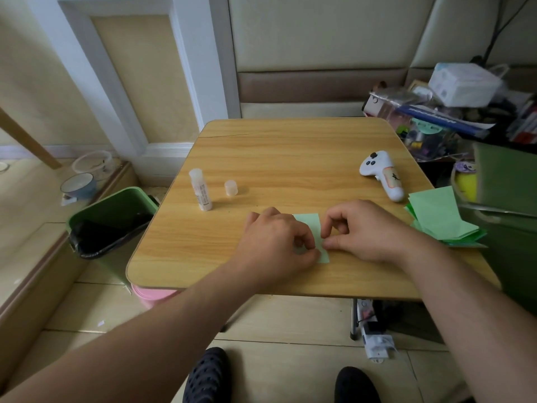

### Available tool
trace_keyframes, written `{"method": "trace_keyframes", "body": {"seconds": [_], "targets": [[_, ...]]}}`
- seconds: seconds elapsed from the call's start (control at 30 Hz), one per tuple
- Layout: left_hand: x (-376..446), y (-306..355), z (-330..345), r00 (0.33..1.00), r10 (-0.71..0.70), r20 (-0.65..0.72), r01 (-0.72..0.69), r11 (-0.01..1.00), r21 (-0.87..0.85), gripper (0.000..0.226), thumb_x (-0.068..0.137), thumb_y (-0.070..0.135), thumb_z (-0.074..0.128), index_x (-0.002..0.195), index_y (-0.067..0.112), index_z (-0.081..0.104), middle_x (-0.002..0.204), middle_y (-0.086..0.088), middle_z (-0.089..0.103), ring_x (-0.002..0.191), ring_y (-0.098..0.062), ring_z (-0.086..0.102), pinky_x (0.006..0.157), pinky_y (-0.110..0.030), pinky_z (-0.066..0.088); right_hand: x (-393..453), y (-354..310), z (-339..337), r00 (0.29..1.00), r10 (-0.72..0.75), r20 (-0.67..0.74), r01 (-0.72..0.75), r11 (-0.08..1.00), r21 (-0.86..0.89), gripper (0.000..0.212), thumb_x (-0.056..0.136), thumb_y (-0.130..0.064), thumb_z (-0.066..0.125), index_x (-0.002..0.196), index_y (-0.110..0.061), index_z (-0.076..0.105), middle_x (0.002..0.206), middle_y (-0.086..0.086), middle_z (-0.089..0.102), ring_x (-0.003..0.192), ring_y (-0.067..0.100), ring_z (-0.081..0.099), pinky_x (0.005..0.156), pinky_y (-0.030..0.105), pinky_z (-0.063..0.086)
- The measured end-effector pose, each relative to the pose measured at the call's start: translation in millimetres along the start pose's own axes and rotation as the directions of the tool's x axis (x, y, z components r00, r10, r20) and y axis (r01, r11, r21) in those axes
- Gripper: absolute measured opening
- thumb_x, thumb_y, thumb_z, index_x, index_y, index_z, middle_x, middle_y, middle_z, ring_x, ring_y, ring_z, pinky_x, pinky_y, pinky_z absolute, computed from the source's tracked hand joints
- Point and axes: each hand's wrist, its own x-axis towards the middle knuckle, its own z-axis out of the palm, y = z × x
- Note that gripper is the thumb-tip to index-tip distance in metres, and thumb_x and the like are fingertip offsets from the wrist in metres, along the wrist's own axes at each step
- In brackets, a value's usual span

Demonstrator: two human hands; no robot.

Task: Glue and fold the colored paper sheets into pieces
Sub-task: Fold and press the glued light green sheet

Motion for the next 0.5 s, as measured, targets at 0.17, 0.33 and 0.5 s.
{"method": "trace_keyframes", "body": {"seconds": [0.17,0.33,0.5], "targets": [[-0.8,8.2,4.5,1.0,-0.021,0.022,0.021,1.0,0.024,0.031,0.076,0.071,0.065,0.089,0.043,0.07,0.091,0.019,0.065,0.106,-0.01,0.048,0.092,-0.039,0.036,2.6,-1.7,6.9,1.0,-0.008,-0.002,0.008,1.0,-0.014,0.019,0.079,-0.027,0.088,0.076,-0.032,0.07,0.067,-0.011,0.05,0.062,0.004,0.047,0.063,0.028,0.042],[1.6,-6.6,-9.8,0.99,-0.003,0.143,0.003,1.0,-0.001,0.047,0.067,0.086,0.063,0.092,0.047,0.069,0.097,0.022,0.061,0.108,-0.01,0.042,0.091,-0.04,0.036,0.5,-5.8,2.8,0.998,0.007,0.064,-0.004,0.999,-0.049,0.02,0.076,-0.031,0.089,0.084,-0.034,0.071,0.073,-0.011,0.053,0.067,0.005,0.051,0.067,0.033,0.048],[8.1,-30.4,-20.0,0.991,-0.134,0.003,0.134,0.986,-0.099,0.019,0.078,0.062,0.07,0.085,0.044,0.07,0.085,0.021,0.063,0.102,-0.012,0.049,0.095,-0.042,0.043,-3.6,-7.1,-0.5,0.992,0.014,0.128,-0.008,0.999,-0.046,0.024,0.073,-0.032,0.092,0.085,-0.034,0.071,0.076,-0.012,0.051,0.068,0.004,0.049,0.066,0.029,0.046]]}}
